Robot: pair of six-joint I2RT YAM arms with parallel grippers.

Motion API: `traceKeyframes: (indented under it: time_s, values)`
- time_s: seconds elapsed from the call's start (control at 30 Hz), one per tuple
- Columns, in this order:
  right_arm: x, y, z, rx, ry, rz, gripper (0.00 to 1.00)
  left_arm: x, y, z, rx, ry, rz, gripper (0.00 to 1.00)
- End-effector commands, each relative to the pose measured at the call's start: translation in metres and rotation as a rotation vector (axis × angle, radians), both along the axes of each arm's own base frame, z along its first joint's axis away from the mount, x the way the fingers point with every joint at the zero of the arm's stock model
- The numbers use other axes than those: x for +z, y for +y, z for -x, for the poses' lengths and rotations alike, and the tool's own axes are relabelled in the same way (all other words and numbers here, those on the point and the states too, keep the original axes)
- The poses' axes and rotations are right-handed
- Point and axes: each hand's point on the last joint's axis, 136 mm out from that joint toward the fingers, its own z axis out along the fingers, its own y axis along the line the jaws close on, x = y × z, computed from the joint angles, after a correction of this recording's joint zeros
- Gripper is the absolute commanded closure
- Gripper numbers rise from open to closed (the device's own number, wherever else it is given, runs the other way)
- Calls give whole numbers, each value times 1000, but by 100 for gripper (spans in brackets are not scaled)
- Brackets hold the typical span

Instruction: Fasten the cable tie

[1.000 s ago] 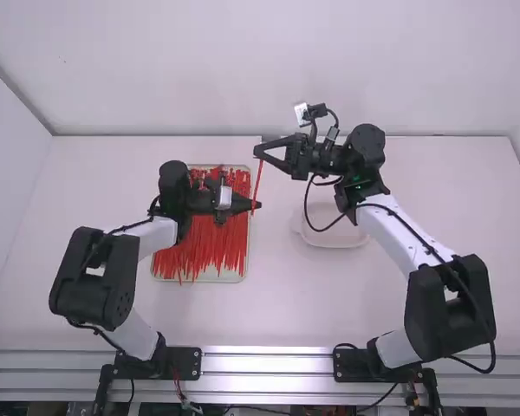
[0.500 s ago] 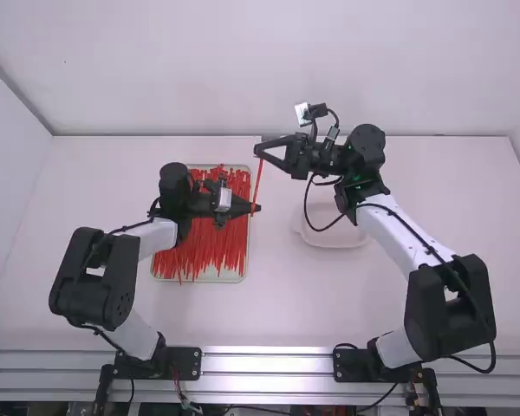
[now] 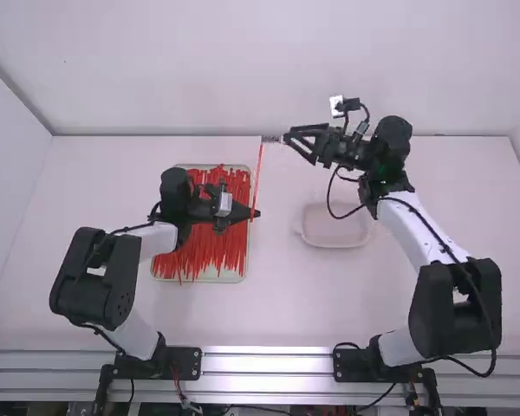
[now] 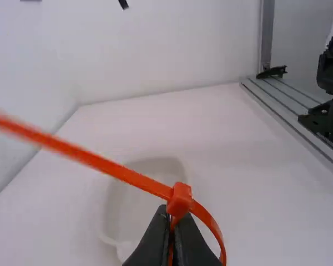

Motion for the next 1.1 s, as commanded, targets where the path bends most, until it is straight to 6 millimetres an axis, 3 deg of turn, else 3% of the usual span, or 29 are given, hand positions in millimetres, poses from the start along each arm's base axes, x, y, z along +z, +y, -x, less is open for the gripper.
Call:
traceKeyframes:
  time_s: [0.0, 0.17, 0.23, 0.53, 0.83, 1.07]
  values:
    - [10, -6, 3, 10, -68, 20, 34, 2, 1, -2, 0, 15, 7, 96]
    - [-3, -5, 7, 41, -9, 39, 29, 19, 1, -8, 25, -20, 31, 98]
    - [-9, -3, 10, 57, -8, 57, 22, 29, 1, -8, 26, -52, 47, 98]
    - [-18, 35, 38, 189, -19, 79, 18, 67, 1, -19, 64, -77, 103, 98]
    - [-16, 63, 59, 270, -41, 79, 18, 84, -1, -23, 6, -81, 88, 98]
    - [-16, 75, 63, 273, -44, 81, 18, 86, -9, -20, -5, -85, 93, 98]
